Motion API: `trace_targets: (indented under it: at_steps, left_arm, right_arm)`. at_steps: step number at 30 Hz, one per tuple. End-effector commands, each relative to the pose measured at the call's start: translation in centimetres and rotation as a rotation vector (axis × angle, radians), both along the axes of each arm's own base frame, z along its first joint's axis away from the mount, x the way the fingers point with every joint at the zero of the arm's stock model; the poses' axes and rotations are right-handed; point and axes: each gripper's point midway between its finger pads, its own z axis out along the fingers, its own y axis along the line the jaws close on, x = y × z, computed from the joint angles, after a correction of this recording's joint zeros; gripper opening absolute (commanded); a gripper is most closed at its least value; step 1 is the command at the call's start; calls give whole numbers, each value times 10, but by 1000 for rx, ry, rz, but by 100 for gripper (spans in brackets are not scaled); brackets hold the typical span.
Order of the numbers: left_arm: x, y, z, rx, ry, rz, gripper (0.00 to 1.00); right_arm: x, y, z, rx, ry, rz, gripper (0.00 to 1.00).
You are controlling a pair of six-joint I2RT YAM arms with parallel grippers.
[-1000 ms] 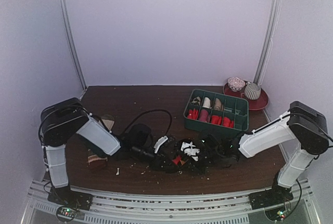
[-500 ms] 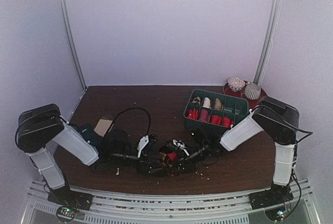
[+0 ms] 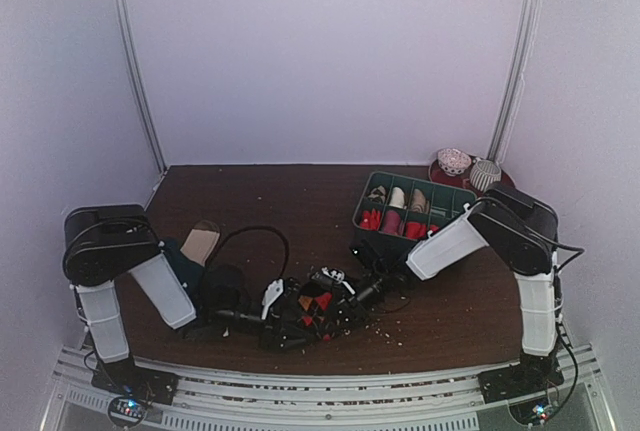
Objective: Roll the socks
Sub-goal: Roll a pair of socks at the center of the board.
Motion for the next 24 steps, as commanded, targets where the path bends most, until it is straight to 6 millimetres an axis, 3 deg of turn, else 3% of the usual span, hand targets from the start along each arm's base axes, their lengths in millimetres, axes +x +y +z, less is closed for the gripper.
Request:
trace_targets:
  at_steps: [1,6,9,12,15,18,21,24]
  left_arm:
    - [-5,-11,3,-46,4,-37,57]
    - [0,-14,-11,5,30,-15,31]
    - [4,-12,-20,50,48,18,0]
    - [12,-7,-31,112,97,86,0]
    - [15,-2,-44,178,172,140,0]
    - [14,5,-57,236,247,187,0]
    - [13,10,-70,295,298,209,0]
    - [12,15,-80,332,339,225,0]
  right_arm:
    - [-28,-60,-89,-406,123,-65,21]
    - [-28,-62,-90,-420,126,-70,21]
    - [-25,-61,-88,-419,112,-74,21]
    - [-14,-57,-82,-431,82,-106,27]
    - [2,-49,-61,-409,10,-161,35]
    - [24,-43,-29,-359,-108,-247,37]
    - [52,-42,12,-248,-306,-386,47]
    - [60,-52,47,-136,-495,-457,51]
